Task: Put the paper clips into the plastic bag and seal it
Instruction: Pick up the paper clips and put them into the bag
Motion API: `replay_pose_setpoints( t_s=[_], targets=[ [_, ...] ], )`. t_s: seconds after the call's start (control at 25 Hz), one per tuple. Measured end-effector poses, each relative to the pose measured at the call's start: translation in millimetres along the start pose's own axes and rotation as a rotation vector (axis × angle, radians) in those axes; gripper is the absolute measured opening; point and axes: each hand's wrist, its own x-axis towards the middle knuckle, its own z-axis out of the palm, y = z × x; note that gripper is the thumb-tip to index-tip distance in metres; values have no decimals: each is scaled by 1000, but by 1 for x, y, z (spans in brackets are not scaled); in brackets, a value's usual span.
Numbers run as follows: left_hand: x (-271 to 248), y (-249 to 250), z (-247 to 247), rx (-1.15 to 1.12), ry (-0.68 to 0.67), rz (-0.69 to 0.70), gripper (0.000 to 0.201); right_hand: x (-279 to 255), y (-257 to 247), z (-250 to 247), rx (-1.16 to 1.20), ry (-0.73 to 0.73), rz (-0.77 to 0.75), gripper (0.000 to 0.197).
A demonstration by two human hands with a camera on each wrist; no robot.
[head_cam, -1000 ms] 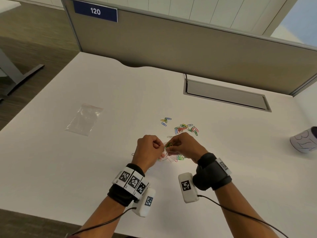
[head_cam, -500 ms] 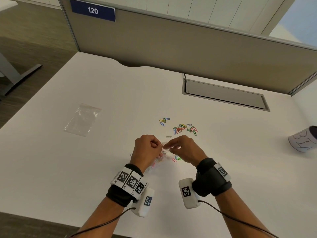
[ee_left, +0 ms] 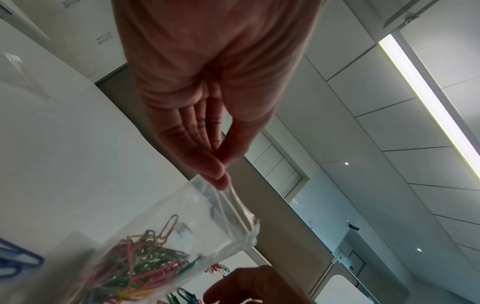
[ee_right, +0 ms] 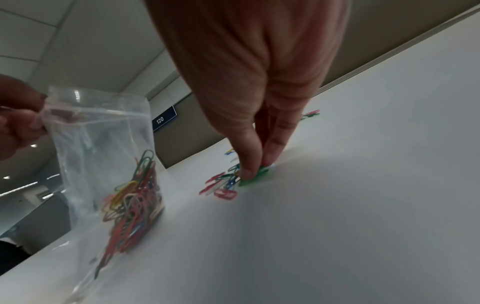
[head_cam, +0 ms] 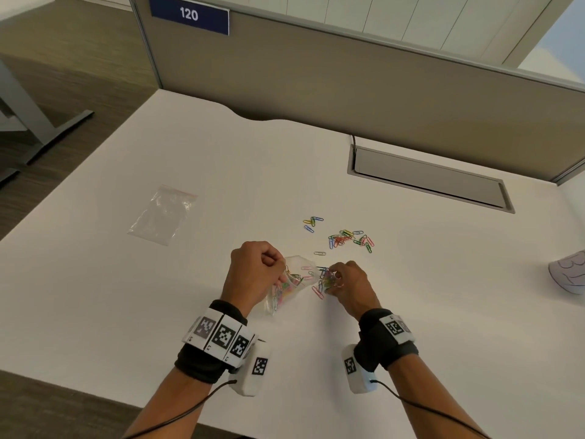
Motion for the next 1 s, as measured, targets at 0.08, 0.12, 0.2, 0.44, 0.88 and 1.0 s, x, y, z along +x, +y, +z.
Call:
replay_pose_setpoints(
  t_s=[0.08, 0.12, 0.2, 0.44, 0.88, 1.0],
  targets=[
    [-1, 1, -2, 9, 5, 5, 7, 5, -6, 2, 6, 21, -98, 47],
    [-1, 1, -4, 12, 7, 8, 8, 7, -9, 2, -53, -38, -155, 56],
    [-1, 2, -6, 10, 14, 11, 7, 11, -12, 3, -277, -236, -254, 69],
    [4, 4, -9, 13, 14, 20, 6, 10, -5, 3, -333, -137, -411, 34],
    [6, 7, 7, 13, -24, 39, 7, 12, -7, 14, -359, -35, -297, 10],
    [6, 7, 10, 13, -27, 38, 7, 12, -5, 7, -219, -13, -205, 14]
  ],
)
